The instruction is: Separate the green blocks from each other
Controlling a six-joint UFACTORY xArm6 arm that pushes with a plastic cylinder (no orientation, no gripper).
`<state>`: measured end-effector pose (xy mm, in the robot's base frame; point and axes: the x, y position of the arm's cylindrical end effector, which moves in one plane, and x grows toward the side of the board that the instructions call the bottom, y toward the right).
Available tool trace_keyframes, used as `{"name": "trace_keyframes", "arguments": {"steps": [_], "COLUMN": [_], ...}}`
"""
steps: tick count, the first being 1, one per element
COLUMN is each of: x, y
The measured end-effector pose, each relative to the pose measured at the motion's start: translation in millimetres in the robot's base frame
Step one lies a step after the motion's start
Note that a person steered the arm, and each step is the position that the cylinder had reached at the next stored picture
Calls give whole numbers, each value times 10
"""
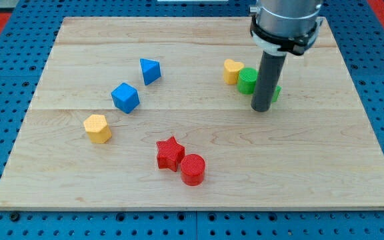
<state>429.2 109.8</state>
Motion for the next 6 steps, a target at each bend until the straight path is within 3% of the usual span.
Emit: {"name": "trace_keyframes", "arguments": {"steps": [1, 2, 3, 4, 5, 6], "x": [-574, -785, -419, -376, -626, -987], "y": [87, 342, 353, 686, 1194, 1263]}}
